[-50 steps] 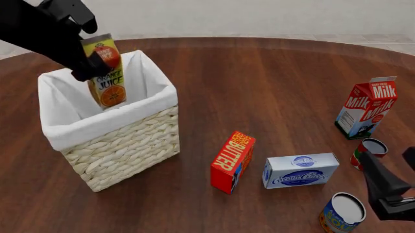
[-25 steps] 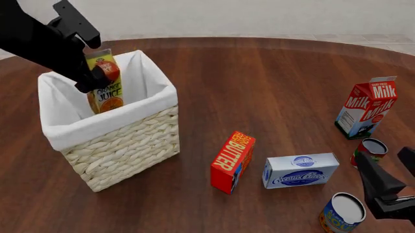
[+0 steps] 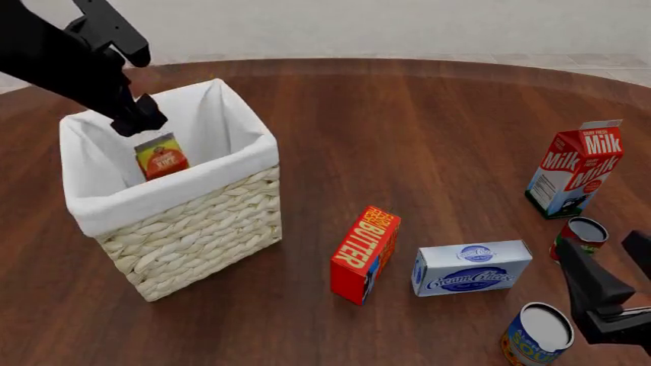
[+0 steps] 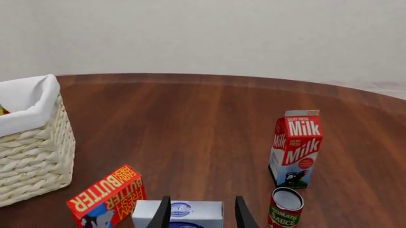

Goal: Pick up the orange juice, and put it in the basket.

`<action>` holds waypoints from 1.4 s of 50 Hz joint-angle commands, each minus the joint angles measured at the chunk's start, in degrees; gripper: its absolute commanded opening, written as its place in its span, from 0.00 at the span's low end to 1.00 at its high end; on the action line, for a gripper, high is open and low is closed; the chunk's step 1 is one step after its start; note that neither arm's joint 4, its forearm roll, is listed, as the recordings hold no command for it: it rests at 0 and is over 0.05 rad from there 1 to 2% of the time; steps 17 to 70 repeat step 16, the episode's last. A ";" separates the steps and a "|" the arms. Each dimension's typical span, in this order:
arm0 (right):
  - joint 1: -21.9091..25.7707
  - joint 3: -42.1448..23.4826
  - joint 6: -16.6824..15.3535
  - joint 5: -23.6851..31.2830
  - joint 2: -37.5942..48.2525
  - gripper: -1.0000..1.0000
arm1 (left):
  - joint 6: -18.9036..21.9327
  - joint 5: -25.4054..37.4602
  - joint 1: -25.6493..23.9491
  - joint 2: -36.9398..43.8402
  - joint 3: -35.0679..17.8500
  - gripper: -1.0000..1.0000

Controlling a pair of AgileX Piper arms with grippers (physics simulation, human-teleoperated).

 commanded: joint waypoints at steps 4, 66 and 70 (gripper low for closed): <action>-0.01 0.05 0.04 0.09 -0.10 1.00 | -1.14 1.31 -2.09 -4.41 -0.25 1.00; 0.16 0.11 0.05 0.16 -0.24 1.00 | -0.34 3.47 -3.60 -13.06 2.02 1.00; 0.16 0.11 0.05 0.16 -0.24 1.00 | -0.34 3.47 -3.60 -13.06 2.02 1.00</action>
